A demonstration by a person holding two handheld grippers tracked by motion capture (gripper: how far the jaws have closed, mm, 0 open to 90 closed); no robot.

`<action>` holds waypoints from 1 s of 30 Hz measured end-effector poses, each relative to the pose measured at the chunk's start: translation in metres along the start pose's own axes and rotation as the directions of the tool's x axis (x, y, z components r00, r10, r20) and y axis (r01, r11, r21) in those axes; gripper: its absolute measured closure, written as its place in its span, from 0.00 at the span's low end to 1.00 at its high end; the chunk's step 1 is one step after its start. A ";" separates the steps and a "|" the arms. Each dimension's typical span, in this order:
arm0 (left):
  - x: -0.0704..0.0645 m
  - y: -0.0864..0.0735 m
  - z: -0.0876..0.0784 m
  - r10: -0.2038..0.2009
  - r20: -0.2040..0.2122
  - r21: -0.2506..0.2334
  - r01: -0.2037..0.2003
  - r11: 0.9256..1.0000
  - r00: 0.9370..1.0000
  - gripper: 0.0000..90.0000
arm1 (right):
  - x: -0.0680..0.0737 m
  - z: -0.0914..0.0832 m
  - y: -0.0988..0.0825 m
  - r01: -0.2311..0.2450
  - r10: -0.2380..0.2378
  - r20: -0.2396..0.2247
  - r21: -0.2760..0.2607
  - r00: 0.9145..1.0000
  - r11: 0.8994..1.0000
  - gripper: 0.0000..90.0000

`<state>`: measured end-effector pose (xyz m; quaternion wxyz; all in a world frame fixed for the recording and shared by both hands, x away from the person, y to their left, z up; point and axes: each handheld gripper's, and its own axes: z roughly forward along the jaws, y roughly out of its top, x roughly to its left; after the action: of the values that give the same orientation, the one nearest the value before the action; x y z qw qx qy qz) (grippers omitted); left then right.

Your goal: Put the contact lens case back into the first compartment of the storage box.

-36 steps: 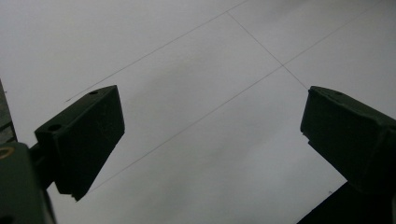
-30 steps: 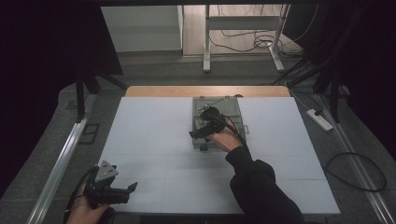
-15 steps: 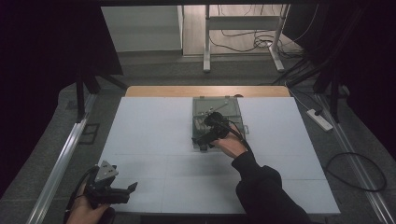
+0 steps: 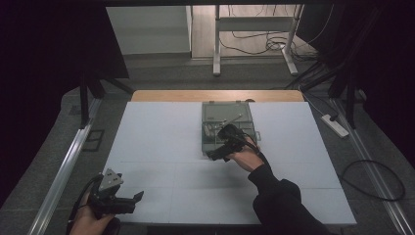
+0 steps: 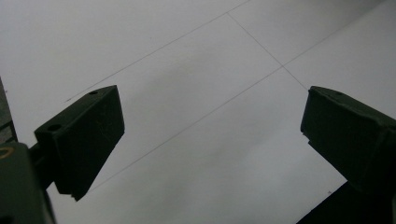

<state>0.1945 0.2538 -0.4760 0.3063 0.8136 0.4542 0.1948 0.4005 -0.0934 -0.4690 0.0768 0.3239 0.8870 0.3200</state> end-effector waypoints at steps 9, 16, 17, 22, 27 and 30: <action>0.000 0.000 0.000 0.004 0.000 0.000 -0.004 1.000 1.000 0.07 | 0.003 -0.009 -0.007 0.014 -0.014 -0.007 -0.015 1.000 1.000 0.00; 0.000 0.000 0.000 0.003 0.000 -0.001 -0.003 1.000 1.000 0.07 | 0.005 -0.015 -0.012 0.025 -0.025 -0.001 -0.014 1.000 1.000 0.00; 0.000 0.000 0.000 0.003 0.000 -0.001 -0.003 1.000 1.000 0.07 | 0.006 -0.016 -0.013 0.028 -0.028 0.000 -0.015 1.000 0.999 0.00; 0.000 0.000 -0.001 0.002 0.000 -0.002 -0.002 1.000 1.000 0.07 | 0.007 -0.023 -0.017 0.029 -0.030 -0.007 -0.025 1.000 0.999 0.00; 0.000 -0.001 -0.001 0.001 0.001 -0.003 -0.001 1.000 1.000 0.07 | 0.008 -0.028 -0.020 0.024 -0.024 -0.017 -0.033 1.000 0.999 0.00; 0.000 -0.001 -0.001 0.001 0.001 -0.003 -0.001 1.000 1.000 0.07 | 0.009 -0.031 -0.022 0.025 -0.026 -0.020 -0.036 0.999 0.999 0.00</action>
<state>0.1938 0.2545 -0.4758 0.3075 0.8135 0.4535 0.1952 0.3712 -0.1163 -0.4580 0.0776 0.3077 0.8860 0.3382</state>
